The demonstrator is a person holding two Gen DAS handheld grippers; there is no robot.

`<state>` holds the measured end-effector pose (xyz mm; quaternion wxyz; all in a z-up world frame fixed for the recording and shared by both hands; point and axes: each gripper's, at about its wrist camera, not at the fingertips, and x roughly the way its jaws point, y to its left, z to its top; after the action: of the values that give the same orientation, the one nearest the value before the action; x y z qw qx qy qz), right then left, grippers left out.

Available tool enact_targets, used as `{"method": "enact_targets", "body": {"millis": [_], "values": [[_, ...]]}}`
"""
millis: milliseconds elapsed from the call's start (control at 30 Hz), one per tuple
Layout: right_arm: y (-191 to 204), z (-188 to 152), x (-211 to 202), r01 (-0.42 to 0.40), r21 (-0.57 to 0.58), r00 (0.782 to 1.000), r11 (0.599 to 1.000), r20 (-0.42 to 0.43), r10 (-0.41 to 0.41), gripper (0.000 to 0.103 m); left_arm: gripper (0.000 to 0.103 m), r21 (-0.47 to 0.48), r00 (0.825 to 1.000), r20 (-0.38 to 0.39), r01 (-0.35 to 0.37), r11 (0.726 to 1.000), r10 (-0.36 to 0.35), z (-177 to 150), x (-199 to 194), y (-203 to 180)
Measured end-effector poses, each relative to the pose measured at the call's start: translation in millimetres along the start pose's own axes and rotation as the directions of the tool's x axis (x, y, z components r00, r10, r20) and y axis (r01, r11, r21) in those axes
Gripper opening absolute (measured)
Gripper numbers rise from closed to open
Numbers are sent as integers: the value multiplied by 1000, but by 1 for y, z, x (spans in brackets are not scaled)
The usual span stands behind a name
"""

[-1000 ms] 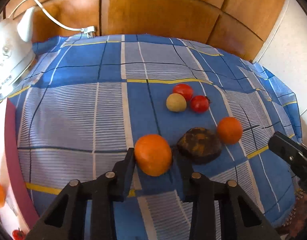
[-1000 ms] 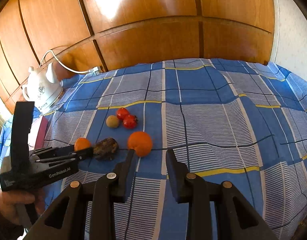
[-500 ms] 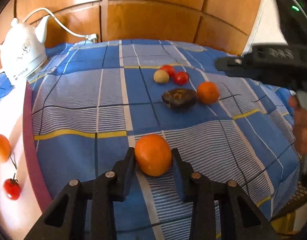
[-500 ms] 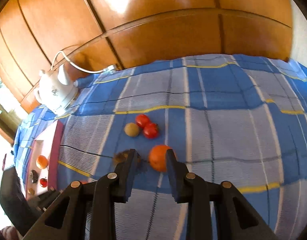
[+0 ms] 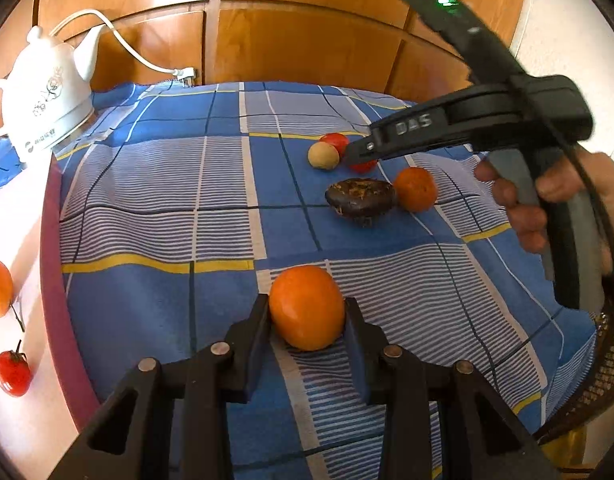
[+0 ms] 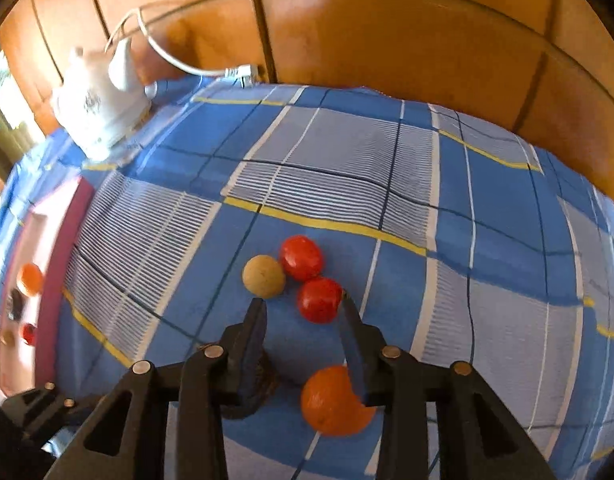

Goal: Organize fruits
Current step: 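Grasp a red tomato with the right tool while the left tool lifts the orange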

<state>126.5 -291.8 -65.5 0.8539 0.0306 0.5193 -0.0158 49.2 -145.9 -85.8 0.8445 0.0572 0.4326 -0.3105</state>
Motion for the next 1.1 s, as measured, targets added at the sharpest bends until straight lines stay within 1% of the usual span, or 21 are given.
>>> {"method": "enact_targets", "body": {"millis": [100, 233, 267, 300, 367, 467, 600, 733, 833, 867, 967, 1033, 1100], "values": [[3, 4, 8, 41, -33, 999, 999, -9, -42, 37, 36, 2, 1000, 1, 1, 1000, -1, 0, 0, 1], [3, 5, 21, 62, -57, 997, 996, -48, -65, 37, 36, 0, 1000, 5, 2, 1000, -2, -1, 0, 1], [2, 5, 23, 69, -59, 996, 996, -49, -72, 31, 36, 0, 1000, 5, 2, 1000, -2, -1, 0, 1], [2, 4, 24, 69, -55, 996, 996, -45, -72, 28, 36, 1, 1000, 6, 2, 1000, -2, -1, 0, 1], [2, 3, 22, 57, -51, 997, 997, -39, -59, 27, 36, 1, 1000, 8, 2, 1000, -2, -1, -1, 1], [7, -4, 15, 68, -66, 997, 996, -16, -69, 27, 36, -10, 1000, 8, 8, 1000, -7, 0, -1, 2], [9, -11, 7, 54, -34, 999, 998, 5, -54, 27, 35, -25, 1000, 1, 19, 1000, -19, 8, -8, 2], [5, -9, 2, 46, 7, 998, 999, 30, -46, 27, 35, 2, 997, 77, 8, 1000, -8, 20, -38, 0], [9, -8, -6, 46, 3, 997, 999, 63, -46, 27, 35, -65, 993, 120, 8, 998, -1, 30, -64, 17], [10, -9, -10, 47, -1, 996, 999, 72, -47, 27, 35, -87, 992, 127, 0, 996, 11, 33, -70, 25], [15, -9, -20, 54, -6, 993, 999, 101, -53, 27, 35, -178, 988, 126, -65, 982, 88, 39, -89, 61], [18, -11, -29, 44, -9, 991, 999, 124, -43, 27, 35, -265, 983, 109, -116, 957, 149, 40, -100, 96], [21, -12, -35, 37, -10, 989, 999, 142, -35, 27, 35, -324, 968, 93, -192, 926, 233, 38, -107, 129]]}}
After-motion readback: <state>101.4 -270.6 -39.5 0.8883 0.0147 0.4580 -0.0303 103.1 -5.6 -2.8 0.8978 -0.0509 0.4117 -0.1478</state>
